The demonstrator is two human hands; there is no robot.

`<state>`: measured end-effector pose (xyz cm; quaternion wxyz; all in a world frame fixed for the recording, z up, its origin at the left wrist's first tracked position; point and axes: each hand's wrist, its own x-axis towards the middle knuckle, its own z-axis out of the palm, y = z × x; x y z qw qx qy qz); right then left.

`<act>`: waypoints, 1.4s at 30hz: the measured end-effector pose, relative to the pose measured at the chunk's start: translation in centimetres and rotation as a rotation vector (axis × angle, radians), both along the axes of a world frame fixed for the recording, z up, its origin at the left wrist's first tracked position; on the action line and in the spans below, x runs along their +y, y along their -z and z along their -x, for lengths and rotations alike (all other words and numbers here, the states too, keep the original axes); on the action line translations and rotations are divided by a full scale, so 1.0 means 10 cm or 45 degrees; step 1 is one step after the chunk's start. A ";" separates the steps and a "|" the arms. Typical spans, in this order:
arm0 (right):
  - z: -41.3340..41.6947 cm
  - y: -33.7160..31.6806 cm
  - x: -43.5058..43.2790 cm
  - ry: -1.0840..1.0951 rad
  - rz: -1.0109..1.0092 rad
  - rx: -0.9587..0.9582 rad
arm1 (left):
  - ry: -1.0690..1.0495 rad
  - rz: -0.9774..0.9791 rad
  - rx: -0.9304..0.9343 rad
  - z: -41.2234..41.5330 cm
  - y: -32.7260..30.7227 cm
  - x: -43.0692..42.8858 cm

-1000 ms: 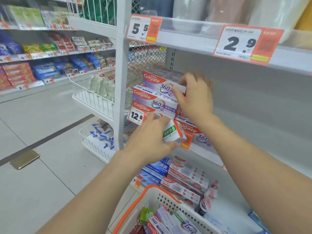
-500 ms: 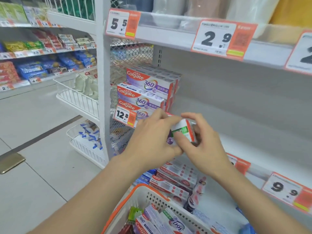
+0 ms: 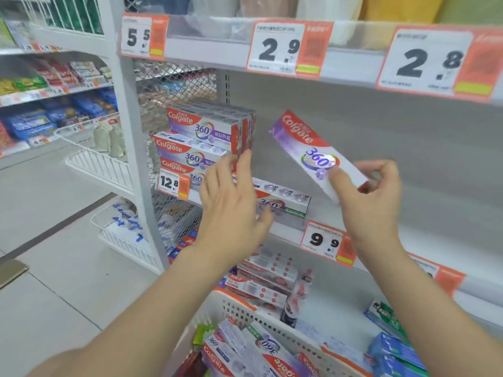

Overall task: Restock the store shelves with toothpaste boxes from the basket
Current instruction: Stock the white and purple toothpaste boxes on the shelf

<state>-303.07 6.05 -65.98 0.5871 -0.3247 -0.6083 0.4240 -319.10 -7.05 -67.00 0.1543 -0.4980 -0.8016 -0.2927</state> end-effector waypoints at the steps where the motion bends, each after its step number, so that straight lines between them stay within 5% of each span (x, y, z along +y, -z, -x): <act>1: -0.01 0.02 0.07 0.052 -0.040 -0.067 | 0.014 0.062 -0.041 0.01 0.03 0.00; 6: 0.00 0.17 0.46 0.096 -0.229 -0.519 | 0.106 0.420 -0.018 0.01 0.19 0.01; 10: 0.03 0.19 0.62 -0.233 -0.210 -0.832 | 0.167 0.533 -0.007 0.04 0.24 0.04; 13: 0.13 0.14 0.59 -0.526 0.013 -0.825 | 0.161 0.480 -0.003 0.07 0.22 0.06; 17: 0.32 0.15 0.53 -0.542 0.157 -0.800 | 0.185 0.432 -0.015 0.11 0.19 0.09; 21: 0.47 0.20 0.50 -0.508 0.102 -0.905 | 0.202 0.427 -0.015 0.17 0.19 0.09; 30: 0.46 0.17 0.47 -0.243 0.406 -0.743 | 0.301 0.370 -0.093 0.22 0.23 0.07; 32: 0.40 0.16 0.41 -0.166 0.293 -0.803 | 0.310 0.320 -0.069 0.15 0.26 0.06; 36: 0.19 0.05 0.11 0.073 -0.431 -0.963 | 0.404 0.276 -0.036 0.00 0.27 -0.01; 42: -0.24 0.03 -0.66 -0.661 -0.565 -1.725 | 0.689 0.856 -0.192 -0.23 0.44 -0.24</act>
